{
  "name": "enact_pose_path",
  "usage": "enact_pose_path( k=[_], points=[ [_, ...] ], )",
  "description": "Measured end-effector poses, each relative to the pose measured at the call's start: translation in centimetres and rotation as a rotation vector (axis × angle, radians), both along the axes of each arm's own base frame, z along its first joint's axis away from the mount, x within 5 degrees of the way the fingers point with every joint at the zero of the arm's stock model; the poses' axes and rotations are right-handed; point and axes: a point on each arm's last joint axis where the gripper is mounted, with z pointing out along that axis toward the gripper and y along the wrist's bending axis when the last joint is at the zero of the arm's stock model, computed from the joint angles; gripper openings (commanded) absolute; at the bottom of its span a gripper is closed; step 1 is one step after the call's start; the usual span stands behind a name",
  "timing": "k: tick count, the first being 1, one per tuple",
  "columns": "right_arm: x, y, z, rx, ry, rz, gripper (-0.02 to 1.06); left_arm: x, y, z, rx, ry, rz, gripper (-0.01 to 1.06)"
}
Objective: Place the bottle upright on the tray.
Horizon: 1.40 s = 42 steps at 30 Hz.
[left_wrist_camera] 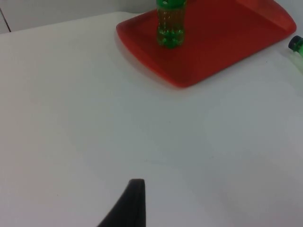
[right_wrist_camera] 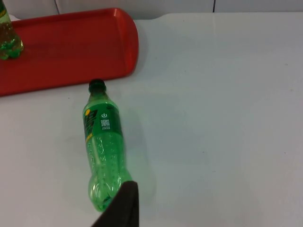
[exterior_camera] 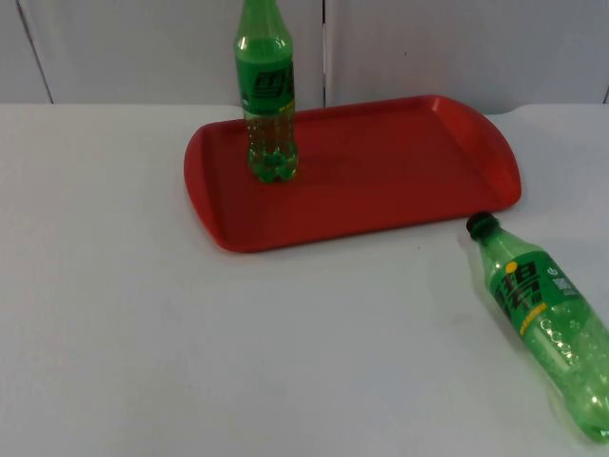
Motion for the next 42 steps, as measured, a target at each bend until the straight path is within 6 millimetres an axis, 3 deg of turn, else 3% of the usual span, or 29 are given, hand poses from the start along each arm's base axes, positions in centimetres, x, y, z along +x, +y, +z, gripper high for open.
enact_pose_path(
  k=[33, 38, 42],
  points=[
    [0.0, 0.0, 0.0, 0.005, -0.004, 0.003, 1.05, 0.0, 0.0, 0.0, 0.0, 0.0, 0.0, 1.05],
    [-0.2, 0.1, 1.5, 0.005, -0.037, 0.008, 1.05, 0.0, 0.0, 0.0, 0.0, 0.0, 0.0, 1.05],
    [1.4, 0.1, 3.4, 0.004, 0.012, 0.012, 1.05, 0.0, 0.0, 0.0, 0.0, 0.0, 0.0, 1.05]
  ],
)
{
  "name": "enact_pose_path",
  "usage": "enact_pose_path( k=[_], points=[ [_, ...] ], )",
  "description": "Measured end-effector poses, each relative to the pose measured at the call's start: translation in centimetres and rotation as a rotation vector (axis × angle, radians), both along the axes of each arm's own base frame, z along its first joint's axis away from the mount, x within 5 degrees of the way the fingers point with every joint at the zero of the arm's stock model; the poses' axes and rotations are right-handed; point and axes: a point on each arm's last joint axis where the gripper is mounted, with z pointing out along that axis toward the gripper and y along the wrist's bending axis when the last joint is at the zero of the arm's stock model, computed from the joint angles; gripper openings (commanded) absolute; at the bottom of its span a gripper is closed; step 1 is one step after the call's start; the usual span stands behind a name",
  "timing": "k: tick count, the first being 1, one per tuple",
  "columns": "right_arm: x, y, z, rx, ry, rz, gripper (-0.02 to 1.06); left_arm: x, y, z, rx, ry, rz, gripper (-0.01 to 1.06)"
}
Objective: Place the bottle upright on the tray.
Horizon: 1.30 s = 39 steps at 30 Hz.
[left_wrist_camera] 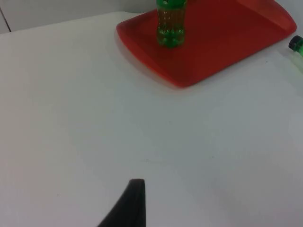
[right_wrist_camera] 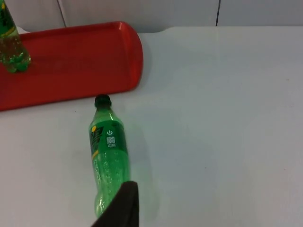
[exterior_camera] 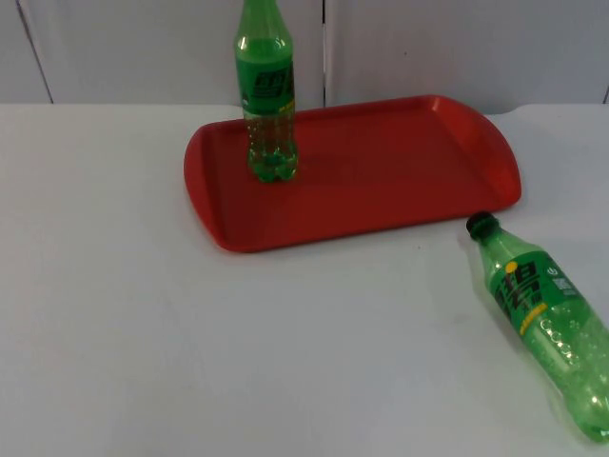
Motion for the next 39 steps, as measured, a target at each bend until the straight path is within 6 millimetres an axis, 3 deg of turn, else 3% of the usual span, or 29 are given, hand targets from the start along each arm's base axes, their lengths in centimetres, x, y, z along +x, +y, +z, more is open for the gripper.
enact_pose_path(
  k=[7, 12, 13, 16, 18, 20, 22, 26, 27, 31, 32, 35, 37, 39],
  points=[
    [4.1, 0.0, 1.3, 0.005, 0.121, 0.0, 1.05, 0.0, 0.0, 0.0, 0.0, 0.0, 0.0, 1.05],
    [9.5, -0.1, 1.5, 0.007, 0.292, -0.003, 1.05, 0.0, 0.0, 0.0, 0.0, 0.0, 0.0, 1.05],
    [9.5, -0.1, 1.5, 0.007, 0.292, -0.003, 1.05, 0.0, 0.0, 0.0, 0.0, 0.0, 0.0, 1.05],
    [12.3, -0.1, 1.4, 0.008, 0.377, -0.003, 1.05, 0.0, 0.0, 0.0, 0.0, 0.0, 0.0, 1.05],
    [13.2, -0.1, 1.5, 0.009, 0.394, -0.003, 1.05, 0.0, 0.0, 0.0, 0.0, 0.0, 0.0, 1.05],
    [15.9, -0.2, 1.0, 0.009, 0.466, -0.004, 1.05, 0.0, 0.0, 0.0, 0.0, 0.0, 0.0, 1.05],
    [16.8, -0.2, 0.9, 0.011, 0.488, -0.004, 1.05, 0.0, 0.0, 0.0, 0.0, 0.0, 0.0, 1.05],
    [21.0, 0.0, -0.3, 0.032, 0.592, 0.006, 1.05, 0.0, 0.0, 0.0, 0.0, 0.0, 0.0, 1.05],
    [21.0, 0.0, -0.3, 0.032, 0.592, 0.006, 1.05, 0.0, 0.0, 0.0, 0.0, 0.0, 0.0, 1.05],
    [24.7, 0.3, -1.7, 0.047, 0.665, 0.026, 1.05, 0.0, 0.0, 0.0, 0.002, -0.001, 0.001, 1.05],
    [24.7, 0.3, -1.7, 0.047, 0.665, 0.026, 1.05, 0.0, 0.0, 0.0, 0.002, -0.001, 0.001, 1.05],
    [27.2, 1.5, -2.8, 0.031, 0.712, 0.069, 1.05, 0.0, 0.0, 0.0, 0.002, -0.001, 0.001, 1.05],
    [27.5, 1.8, -3.0, 0.027, 0.72, 0.078, 1.05, 0.0, 0.0, 0.0, 0.002, 0.0, 0.001, 1.05],
    [28.7, 3.5, -3.7, 0.004, 0.738, 0.134, 1.05, 0.0, 0.0, 0.0, 0.002, 0.0, 0.001, 1.05]
  ],
)
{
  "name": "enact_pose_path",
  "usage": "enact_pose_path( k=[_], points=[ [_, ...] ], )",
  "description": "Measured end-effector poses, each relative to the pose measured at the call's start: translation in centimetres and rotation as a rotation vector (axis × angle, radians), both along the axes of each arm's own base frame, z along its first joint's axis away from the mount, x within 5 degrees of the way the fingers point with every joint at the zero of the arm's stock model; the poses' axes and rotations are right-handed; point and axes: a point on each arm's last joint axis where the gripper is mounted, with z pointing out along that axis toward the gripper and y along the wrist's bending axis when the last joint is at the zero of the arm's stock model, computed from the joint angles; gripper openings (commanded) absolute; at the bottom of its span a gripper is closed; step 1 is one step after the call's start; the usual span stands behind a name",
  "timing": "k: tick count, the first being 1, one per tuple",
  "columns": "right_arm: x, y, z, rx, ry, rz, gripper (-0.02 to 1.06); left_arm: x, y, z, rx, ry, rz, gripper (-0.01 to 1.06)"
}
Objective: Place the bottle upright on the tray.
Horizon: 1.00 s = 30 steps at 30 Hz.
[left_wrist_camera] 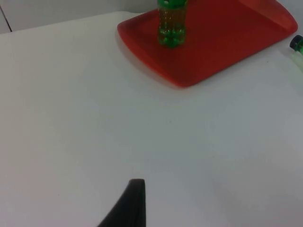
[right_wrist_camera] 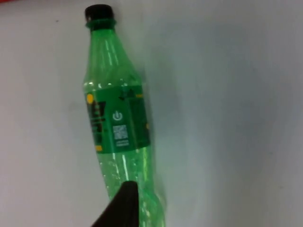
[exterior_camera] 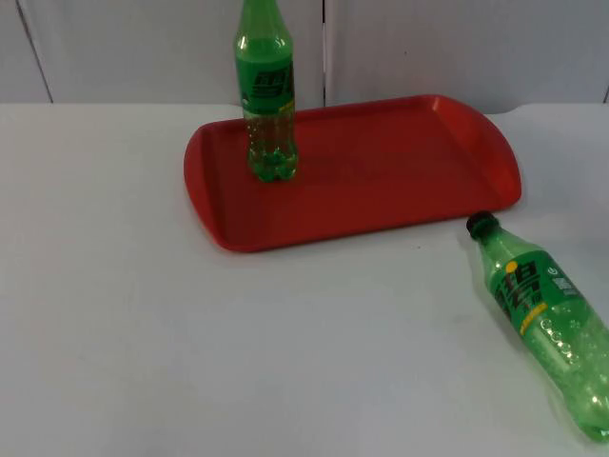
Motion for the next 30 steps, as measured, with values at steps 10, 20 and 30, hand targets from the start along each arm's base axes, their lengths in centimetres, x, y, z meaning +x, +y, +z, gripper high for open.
enact_pose_path(
  k=[10, 20, 30],
  points=[
    [1.1, 7.2, -4.1, -0.055, 0.069, 0.152, 1.05, 0.0, 0.0, 0.0, 0.0, 0.0, 0.0, 1.05],
    [1.8, 10.0, -7.2, -0.128, 0.07, 0.148, 1.05, 0.0, 0.0, 0.0, 0.0, 0.0, 0.0, 1.05],
    [4.5, 11.2, -9.6, -0.145, 0.106, 0.148, 1.05, 0.0, 0.0, 0.0, 0.0, 0.0, 0.0, 1.05]
  ],
)
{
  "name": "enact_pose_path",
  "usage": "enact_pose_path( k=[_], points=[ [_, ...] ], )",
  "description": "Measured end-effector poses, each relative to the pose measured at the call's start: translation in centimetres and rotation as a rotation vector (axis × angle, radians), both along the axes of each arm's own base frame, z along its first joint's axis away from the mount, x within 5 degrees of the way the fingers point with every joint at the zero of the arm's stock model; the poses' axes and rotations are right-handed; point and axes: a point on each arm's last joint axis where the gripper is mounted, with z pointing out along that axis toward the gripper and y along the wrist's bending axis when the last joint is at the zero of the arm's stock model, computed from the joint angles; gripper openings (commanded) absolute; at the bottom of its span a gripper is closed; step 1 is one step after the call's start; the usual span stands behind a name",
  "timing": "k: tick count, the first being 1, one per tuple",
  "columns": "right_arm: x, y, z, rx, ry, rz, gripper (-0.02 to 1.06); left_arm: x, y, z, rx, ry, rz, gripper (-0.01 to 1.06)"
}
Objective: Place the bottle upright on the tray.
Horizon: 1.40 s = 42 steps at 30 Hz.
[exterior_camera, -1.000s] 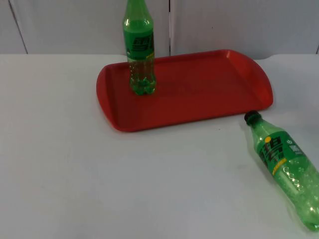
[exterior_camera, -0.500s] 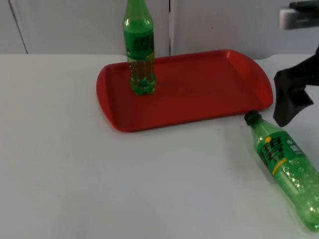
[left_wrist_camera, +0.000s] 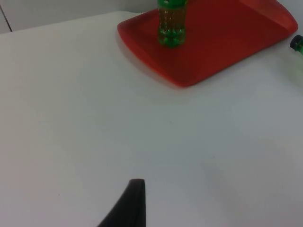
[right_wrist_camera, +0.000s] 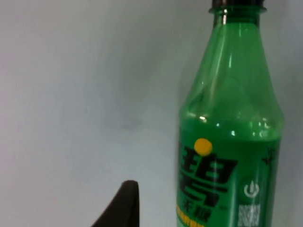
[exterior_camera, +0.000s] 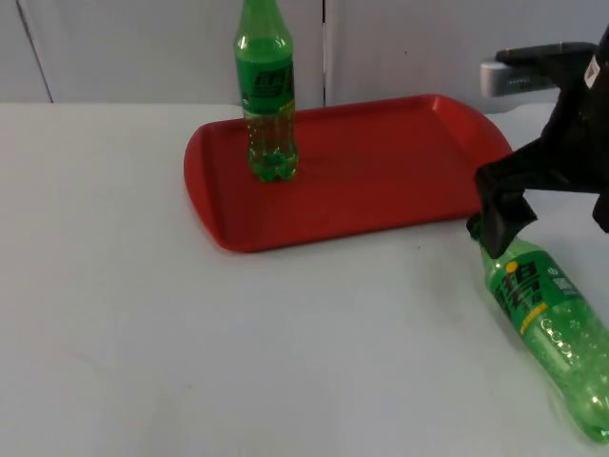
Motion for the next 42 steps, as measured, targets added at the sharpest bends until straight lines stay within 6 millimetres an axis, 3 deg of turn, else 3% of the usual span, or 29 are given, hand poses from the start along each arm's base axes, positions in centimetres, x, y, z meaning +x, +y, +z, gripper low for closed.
enact_pose_path(
  k=[24, 30, 37, 39, 40, 42],
  points=[
    [1.9, 0.7, -7.5, -0.017, 0.038, 0.008, 1.05, 0.0, 0.0, 0.0, 0.002, 0.001, 0.001, 1.05],
    [1.9, 0.7, -8.3, -0.02, 0.048, 0.009, 1.02, 0.0, 0.0, 0.0, 0.002, 0.001, 0.001, 1.05],
    [1.9, 0.7, -8.5, -0.02, 0.048, 0.009, 0.78, 0.0, 0.0, 0.0, 0.002, 0.001, 0.001, 1.05],
    [1.9, 0.7, -8.6, -0.021, 0.049, 0.009, 0.64, 0.0, 0.0, 0.0, 0.002, 0.001, 0.001, 1.05],
    [1.9, 0.7, -8.6, -0.02, 0.048, 0.01, 0.64, 0.0, 0.0, 0.0, 0.002, 0.001, 0.001, 1.05],
    [1.9, 0.7, -8.6, -0.02, 0.048, 0.01, 0.49, 0.0, 0.0, 0.0, 0.002, 0.001, 0.001, 1.05]
  ],
)
